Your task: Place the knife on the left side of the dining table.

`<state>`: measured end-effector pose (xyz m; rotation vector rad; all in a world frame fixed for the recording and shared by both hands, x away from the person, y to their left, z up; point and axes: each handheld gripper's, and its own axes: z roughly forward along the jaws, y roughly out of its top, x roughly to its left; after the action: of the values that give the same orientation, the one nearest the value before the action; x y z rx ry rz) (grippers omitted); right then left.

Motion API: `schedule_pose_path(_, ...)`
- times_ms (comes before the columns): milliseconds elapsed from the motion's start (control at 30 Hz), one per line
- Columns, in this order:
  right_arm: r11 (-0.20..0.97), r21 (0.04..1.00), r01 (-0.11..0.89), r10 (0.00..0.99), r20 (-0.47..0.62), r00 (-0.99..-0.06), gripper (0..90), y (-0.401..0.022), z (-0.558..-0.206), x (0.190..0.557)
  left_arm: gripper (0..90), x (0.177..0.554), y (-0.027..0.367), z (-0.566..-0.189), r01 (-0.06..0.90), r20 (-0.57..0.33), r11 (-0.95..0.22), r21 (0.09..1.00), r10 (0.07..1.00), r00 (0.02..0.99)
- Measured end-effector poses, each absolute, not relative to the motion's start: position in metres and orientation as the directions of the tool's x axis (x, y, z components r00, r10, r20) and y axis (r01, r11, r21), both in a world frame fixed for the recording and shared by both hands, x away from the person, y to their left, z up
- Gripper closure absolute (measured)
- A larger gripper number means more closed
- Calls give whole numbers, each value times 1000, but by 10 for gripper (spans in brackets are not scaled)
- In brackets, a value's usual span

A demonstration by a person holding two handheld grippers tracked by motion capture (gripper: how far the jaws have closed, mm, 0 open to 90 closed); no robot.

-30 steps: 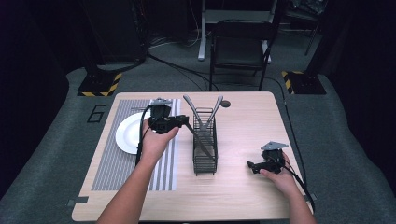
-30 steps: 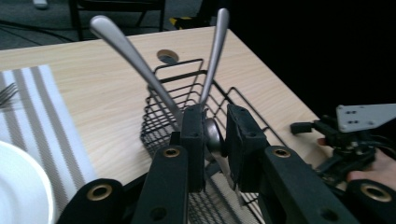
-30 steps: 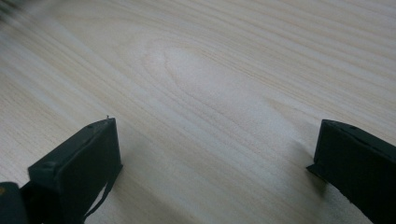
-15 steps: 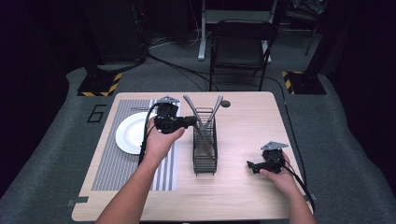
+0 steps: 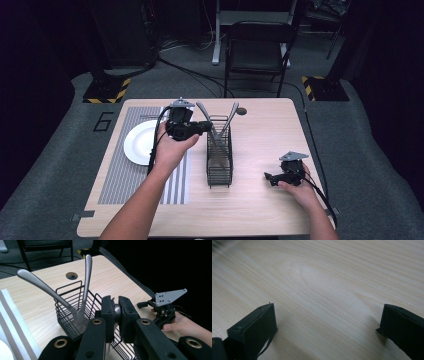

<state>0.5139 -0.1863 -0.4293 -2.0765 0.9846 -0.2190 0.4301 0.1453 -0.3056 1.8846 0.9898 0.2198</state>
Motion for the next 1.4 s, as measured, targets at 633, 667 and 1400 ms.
schedule_pose_path(633,-368,-734,-570,-712,-172,681,0,-186,-429,514,834,423,157,-280,527,-252,-177,831,725,641)
schedule_pose_path(667,-369,-734,-570,-712,-172,681,0,-186,-429,514,834,423,158,-278,525,-250,-176,833,726,641)
schedule_pose_path(1400,-370,-733,-571,-707,-177,685,0,-186,-429,514,834,409,174,-237,477,-227,-145,867,737,636)
